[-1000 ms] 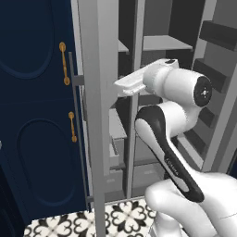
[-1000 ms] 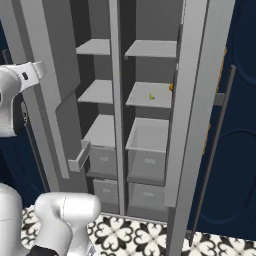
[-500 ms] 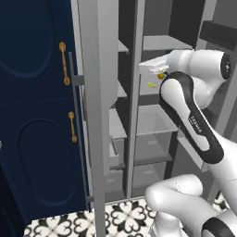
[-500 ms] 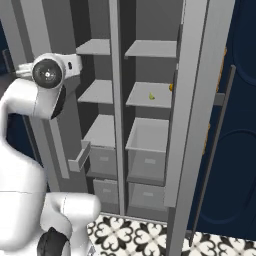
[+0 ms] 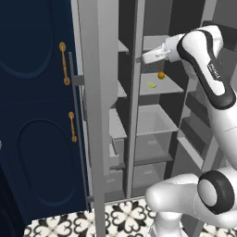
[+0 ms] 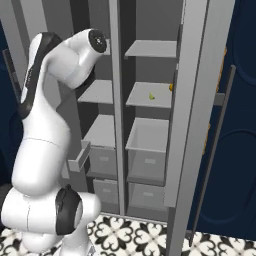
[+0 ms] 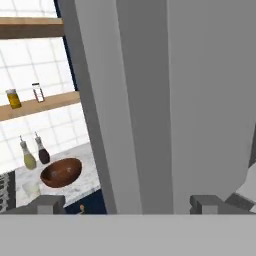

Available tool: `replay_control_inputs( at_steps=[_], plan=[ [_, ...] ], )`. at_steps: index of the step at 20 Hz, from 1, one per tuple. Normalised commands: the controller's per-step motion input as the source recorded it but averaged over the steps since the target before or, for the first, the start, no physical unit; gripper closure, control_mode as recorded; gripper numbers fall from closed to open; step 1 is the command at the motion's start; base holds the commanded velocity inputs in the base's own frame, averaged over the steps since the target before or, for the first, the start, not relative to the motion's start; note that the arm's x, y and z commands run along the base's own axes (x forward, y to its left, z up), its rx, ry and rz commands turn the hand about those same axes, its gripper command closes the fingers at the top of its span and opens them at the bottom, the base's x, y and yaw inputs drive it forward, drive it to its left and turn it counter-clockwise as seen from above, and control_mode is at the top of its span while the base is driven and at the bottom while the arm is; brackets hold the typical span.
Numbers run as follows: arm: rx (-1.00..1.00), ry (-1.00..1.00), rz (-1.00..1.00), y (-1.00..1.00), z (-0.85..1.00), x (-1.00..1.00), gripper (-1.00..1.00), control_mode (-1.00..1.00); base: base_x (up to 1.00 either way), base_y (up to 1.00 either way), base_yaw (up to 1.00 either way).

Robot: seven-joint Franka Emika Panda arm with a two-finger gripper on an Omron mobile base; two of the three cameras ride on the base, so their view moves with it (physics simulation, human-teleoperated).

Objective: Grab a lemon wedge from the fridge and one ice cube from the ice bowl, and put them in the glass of lemonade.

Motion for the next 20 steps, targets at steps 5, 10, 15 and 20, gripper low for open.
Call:
replay_control_inputs(
  at_steps=[5, 10, 15, 20],
  plan=[
    [0.01, 0.04, 0.15, 0.21, -0.07, 0.53, -1.0, -1.0, 0.0, 0.0, 0.0],
    [0.0, 0.13, 0.12, 0.15, -0.17, 0.7, -1.0, -1.0, 0.0, 0.0, 0.0],
    [0.0, 0.01, 0.16, 0.24, -0.5, 0.68, -1.0, -1.0, 0.0, 0.0, 0.0],
    [0.0, 0.0, 0.2, 0.57, -0.12, 0.13, -1.0, -1.0, 0.0, 0.0, 0.0]
  ],
)
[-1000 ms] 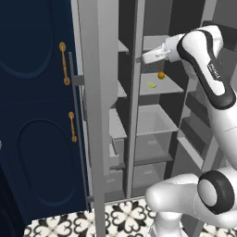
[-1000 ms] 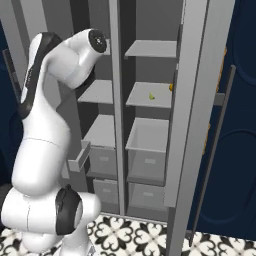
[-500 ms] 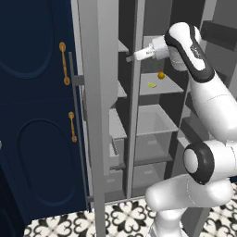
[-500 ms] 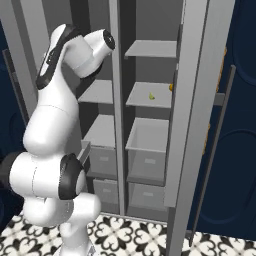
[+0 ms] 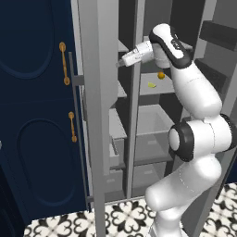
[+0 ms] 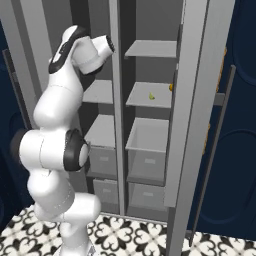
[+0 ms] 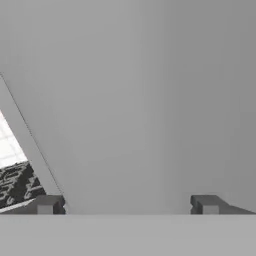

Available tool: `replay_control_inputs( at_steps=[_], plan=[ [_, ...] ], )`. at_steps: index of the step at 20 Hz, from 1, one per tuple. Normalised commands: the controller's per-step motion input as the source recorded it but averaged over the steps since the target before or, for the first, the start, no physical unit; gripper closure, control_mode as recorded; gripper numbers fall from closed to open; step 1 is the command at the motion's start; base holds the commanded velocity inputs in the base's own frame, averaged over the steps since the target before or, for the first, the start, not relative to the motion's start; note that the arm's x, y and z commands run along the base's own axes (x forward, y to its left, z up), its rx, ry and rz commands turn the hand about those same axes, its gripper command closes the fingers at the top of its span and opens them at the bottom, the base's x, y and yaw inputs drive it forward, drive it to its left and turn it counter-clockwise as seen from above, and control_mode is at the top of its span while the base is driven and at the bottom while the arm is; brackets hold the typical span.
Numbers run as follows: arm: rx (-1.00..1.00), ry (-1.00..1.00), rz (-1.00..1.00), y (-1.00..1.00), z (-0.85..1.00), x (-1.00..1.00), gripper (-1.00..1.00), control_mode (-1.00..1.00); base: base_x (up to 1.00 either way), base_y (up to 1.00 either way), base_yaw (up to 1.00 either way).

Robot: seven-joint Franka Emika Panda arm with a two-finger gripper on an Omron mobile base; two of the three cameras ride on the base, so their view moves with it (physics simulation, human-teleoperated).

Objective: Grab a lemon wedge from the fridge and one ice cube from the ice bowl, and put them in the glass of lemonade.

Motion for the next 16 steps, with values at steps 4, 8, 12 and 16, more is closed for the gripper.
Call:
replay_control_inputs(
  at_steps=[4, 8, 12, 16],
  plan=[
    [0.0, 0.0, 0.21, 0.9, 0.0, 0.0, -1.0, -1.0, 0.0, 0.0, 0.0],
    [0.0, 0.0, 0.18, 0.98, 0.0, 0.06, -1.0, -1.0, 0.0, 0.0, 0.0],
    [0.0, -0.04, 0.13, 0.85, 0.0, -0.1, -1.0, -1.0, 0.0, 0.0, 0.0],
    [0.0, -0.1, 0.0, 0.14, 0.0, -0.94, -1.0, -1.0, 0.0, 0.0, 0.0]
  ],
)
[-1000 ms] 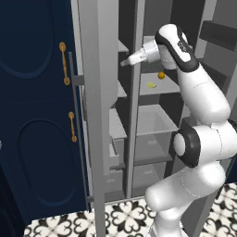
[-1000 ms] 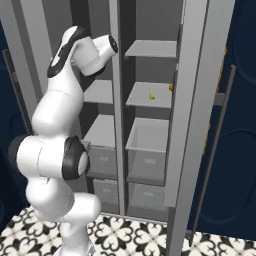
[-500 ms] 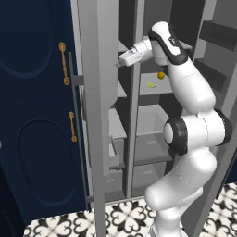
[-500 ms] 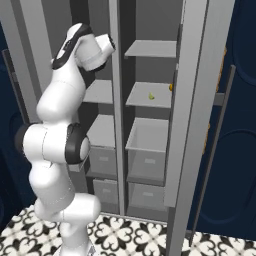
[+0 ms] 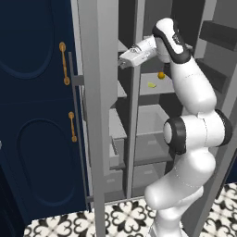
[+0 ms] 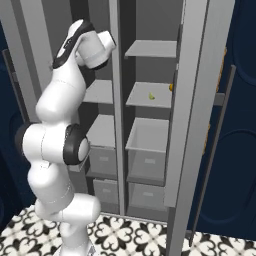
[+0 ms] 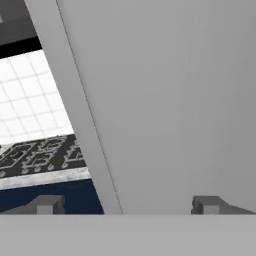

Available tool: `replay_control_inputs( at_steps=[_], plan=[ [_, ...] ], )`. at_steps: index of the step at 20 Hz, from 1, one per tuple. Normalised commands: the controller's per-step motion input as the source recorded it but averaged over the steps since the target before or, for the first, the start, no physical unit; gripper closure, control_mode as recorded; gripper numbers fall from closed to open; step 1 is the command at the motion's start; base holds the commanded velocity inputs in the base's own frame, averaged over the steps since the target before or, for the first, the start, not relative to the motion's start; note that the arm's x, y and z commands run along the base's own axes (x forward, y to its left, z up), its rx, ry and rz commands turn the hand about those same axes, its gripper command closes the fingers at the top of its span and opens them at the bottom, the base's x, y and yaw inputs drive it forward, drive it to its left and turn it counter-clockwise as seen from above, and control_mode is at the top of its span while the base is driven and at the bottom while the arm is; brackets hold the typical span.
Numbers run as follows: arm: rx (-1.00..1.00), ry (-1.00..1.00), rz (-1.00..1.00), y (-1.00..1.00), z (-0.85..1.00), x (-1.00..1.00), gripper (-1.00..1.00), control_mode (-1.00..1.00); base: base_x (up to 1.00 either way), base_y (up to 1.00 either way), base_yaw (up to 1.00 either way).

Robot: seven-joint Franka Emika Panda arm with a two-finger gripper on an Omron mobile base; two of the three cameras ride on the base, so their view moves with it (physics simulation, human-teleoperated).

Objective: Grab a lemon wedge from the fridge and one ice cube from the ice bowl, and put them in the glass of lemonade.

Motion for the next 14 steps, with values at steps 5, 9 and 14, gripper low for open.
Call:
replay_control_inputs(
  at_steps=[5, 9, 14],
  plan=[
    [0.0, -0.05, 0.0, 0.16, 0.01, -1.0, -1.0, -1.0, 0.0, 0.0, 0.0],
    [0.0, 0.0, -0.07, 0.1, 0.0, -0.99, -1.0, -1.0, 0.0, 0.0, 0.0],
    [0.0, 0.0, -0.29, 0.0, 0.0, -0.92, -1.0, -1.0, 0.0, 0.0, 0.0]
  ],
)
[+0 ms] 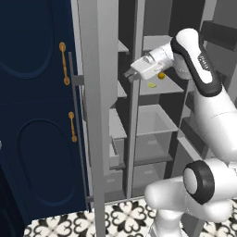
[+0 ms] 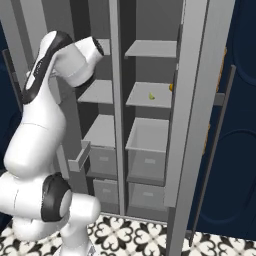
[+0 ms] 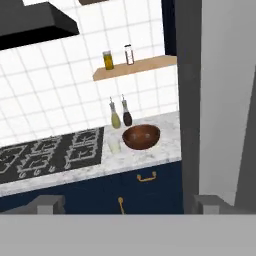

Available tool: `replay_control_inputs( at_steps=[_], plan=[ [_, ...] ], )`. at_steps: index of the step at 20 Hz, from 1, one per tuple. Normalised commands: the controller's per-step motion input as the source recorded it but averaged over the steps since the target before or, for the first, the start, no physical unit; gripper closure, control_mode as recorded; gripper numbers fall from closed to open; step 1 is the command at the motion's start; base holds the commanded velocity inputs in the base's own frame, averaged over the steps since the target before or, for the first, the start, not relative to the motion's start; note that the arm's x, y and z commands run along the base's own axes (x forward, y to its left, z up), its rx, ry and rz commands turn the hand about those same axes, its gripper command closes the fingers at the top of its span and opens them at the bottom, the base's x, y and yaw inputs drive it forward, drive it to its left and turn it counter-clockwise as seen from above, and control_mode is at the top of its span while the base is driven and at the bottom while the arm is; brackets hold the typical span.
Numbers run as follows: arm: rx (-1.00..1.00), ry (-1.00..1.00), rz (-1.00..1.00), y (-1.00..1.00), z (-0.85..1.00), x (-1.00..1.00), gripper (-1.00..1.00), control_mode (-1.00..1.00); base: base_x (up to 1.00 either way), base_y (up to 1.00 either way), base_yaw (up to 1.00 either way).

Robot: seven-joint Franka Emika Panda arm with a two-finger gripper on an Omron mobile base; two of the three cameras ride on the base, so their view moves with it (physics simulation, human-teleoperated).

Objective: Grab a lemon wedge from the fridge and one ice cube from the ice bowl, and put them in the glass of lemonade.

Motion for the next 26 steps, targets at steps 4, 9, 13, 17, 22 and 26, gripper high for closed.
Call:
replay_control_inputs(
  at_steps=[4, 9, 13, 17, 22, 26],
  plan=[
    [-0.01, 0.12, -0.44, -0.21, 0.0, -0.71, -1.0, -1.0, 0.0, 0.0, 0.0],
    [-0.08, 0.18, -0.41, -0.24, -0.06, -0.68, -1.0, -1.0, 0.0, 0.0, 0.0],
    [-0.06, 0.18, -0.32, -0.35, -0.01, -0.74, -1.0, -1.0, 0.0, 0.0, 0.0],
    [-0.16, 0.22, -0.37, -0.33, -0.16, -0.54, -1.0, -1.0, 0.0, 0.0, 0.0],
    [-0.23, 0.42, -0.41, -0.37, -0.04, -0.15, -1.0, -1.0, 0.0, 0.0, 0.0],
    [-0.16, 0.3, -0.39, -0.47, -0.09, -0.36, -1.0, -1.0, 0.0, 0.0, 0.0]
  ],
)
